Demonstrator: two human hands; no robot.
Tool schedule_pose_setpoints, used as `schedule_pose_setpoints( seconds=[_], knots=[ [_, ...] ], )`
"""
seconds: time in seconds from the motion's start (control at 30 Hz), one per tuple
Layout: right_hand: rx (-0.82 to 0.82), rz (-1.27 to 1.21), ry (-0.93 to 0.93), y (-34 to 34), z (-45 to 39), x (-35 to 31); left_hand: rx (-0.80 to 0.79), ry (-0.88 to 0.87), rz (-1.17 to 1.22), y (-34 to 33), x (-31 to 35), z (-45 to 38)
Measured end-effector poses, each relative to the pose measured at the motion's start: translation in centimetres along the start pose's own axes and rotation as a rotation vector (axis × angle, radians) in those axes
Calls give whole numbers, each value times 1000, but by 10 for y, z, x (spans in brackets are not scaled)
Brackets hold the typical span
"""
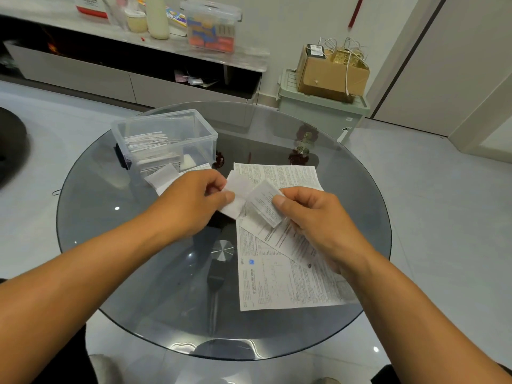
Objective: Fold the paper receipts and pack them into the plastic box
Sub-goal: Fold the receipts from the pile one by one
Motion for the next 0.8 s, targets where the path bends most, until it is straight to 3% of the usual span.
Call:
schedule_pose_setpoints(
  seconds=[0.23, 0.5, 0.57, 0.63, 0.73, 0.8],
  knots=[
    [93, -179, -16, -9, -4, 4, -71, 9, 520, -6, 17, 12],
    [188, 7, 34, -13, -4, 8, -190, 15, 553, -15, 26, 18],
    [229, 72, 123, -12, -2, 1, -183, 4, 444, -16, 24, 19],
    [267, 250, 229, -11, 1, -12, -22, -43, 180, -4, 17, 16],
    [303, 924, 407, -14, 0, -33, 208, -105, -265, 25, 7, 13],
    [217, 1119, 343, -18, -9, -28, 254, -55, -495, 41, -5, 9]
  ],
)
Point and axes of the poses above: each hand's wrist, its own z-axis away from the middle knuckle, its own y-axis out of the back of the hand, x = y × z, the point moved 5 cm from there along -z, towards the middle knuckle, and after that the axes turned 4 degrees about -z, right-handed, at the moved point
